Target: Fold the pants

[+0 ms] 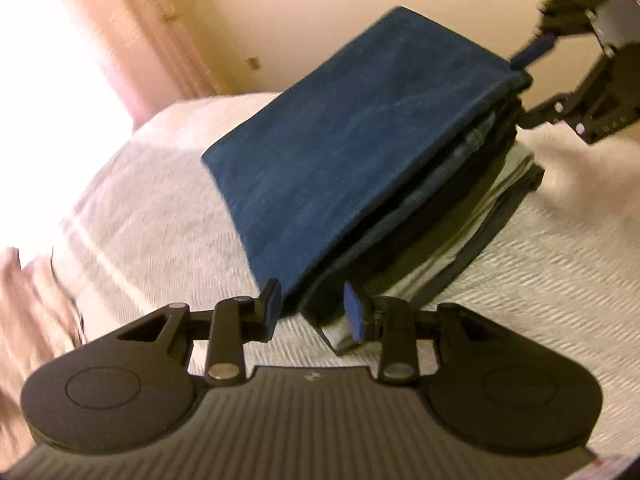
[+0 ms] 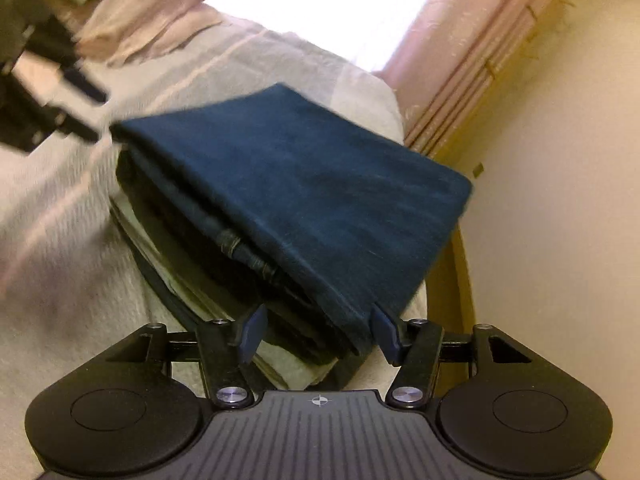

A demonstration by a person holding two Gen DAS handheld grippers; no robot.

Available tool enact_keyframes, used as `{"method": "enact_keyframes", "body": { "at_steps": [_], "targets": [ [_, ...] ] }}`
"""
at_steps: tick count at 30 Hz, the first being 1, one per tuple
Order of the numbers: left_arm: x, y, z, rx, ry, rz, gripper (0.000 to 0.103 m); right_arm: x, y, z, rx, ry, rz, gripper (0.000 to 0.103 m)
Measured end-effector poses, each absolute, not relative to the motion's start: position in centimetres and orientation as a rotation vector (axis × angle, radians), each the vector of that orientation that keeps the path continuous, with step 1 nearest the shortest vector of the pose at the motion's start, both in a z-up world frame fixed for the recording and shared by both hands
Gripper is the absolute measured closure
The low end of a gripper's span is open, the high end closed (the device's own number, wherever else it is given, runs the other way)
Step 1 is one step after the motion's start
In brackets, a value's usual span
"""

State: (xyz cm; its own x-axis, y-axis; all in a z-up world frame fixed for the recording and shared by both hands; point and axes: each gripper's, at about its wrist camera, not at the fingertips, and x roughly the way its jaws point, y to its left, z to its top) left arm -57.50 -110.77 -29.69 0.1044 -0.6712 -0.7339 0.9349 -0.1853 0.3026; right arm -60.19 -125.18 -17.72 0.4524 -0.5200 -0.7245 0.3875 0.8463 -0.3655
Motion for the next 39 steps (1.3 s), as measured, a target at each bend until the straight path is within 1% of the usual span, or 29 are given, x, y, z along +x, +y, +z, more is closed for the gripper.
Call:
{"method": "enact_keyframes", "body": {
  "at_steps": [3,4,5,6,7,8,9,11,12,14,18,25,33,39],
  "targets": [
    [-57.5,-109.2,-28.2,0.877,0.467,-1.43,0.072,-61.4,-124.3,-15.8,-0.028,0.93,-0.582,0.048],
    [-57.3,-108.6,-28.1,0.843,0.512,-1.403,0.069,-61.5,-123.8,-15.4,0.03,0.92,-0.587,0.047],
    [-57.2,-107.9,-27.4,0.805,0.554,-1.381,0.057,-62.2,-123.5,-14.7,0.113,0.906,-0.597,0.043],
    [-57.1,-107.1,-26.7,0.759,0.596,-1.363,0.049,-63.0,-123.3,-14.1,0.215,0.879,-0.608,0.037],
    [-57.1,-106.3,-26.0,0.712,0.631,-1.35,0.034,-63.7,-123.2,-13.5,0.318,0.851,-0.617,0.034],
    [-57.4,-105.8,-25.5,0.674,0.658,-1.337,0.026,-64.3,-123.0,-13.0,0.418,0.827,-0.628,0.028],
    [-57.6,-105.2,-24.9,0.639,0.684,-1.323,0.023,-64.6,-122.7,-12.6,0.501,0.807,-0.643,0.026],
    [-57.9,-104.2,-23.6,0.579,0.728,-1.307,0.012,-65.5,-121.9,-11.6,0.619,0.768,-0.693,0.024],
    [-58.0,-103.7,-23.2,0.555,0.749,-1.298,0.01,-66.1,-121.2,-11.1,0.669,0.748,-0.723,0.022],
    [-58.3,-102.9,-22.5,0.522,0.798,-1.275,0.001,-66.8,-120.5,-10.3,0.726,0.729,-0.775,0.021],
    [-58.8,-100.9,-21.2,0.507,0.858,-1.246,0.001,-67.7,-117.8,-7.9,0.733,0.718,-0.875,0.02],
    [-59.7,-97.4,-18.5,0.5,0.846,-1.258,0.001,-68.6,-112.5,-5.2,0.642,0.718,-0.914,0.02],
    [-59.7,-95.4,-16.2,0.501,0.828,-1.279,0.001,-68.5,-109.1,-4.0,0.596,0.704,-0.95,0.02],
    [-60.2,-94.9,-15.4,0.464,0.858,-1.277,0.001,-68.4,-108.6,-3.6,0.571,0.71,-0.937,0.02]
  ]
}}
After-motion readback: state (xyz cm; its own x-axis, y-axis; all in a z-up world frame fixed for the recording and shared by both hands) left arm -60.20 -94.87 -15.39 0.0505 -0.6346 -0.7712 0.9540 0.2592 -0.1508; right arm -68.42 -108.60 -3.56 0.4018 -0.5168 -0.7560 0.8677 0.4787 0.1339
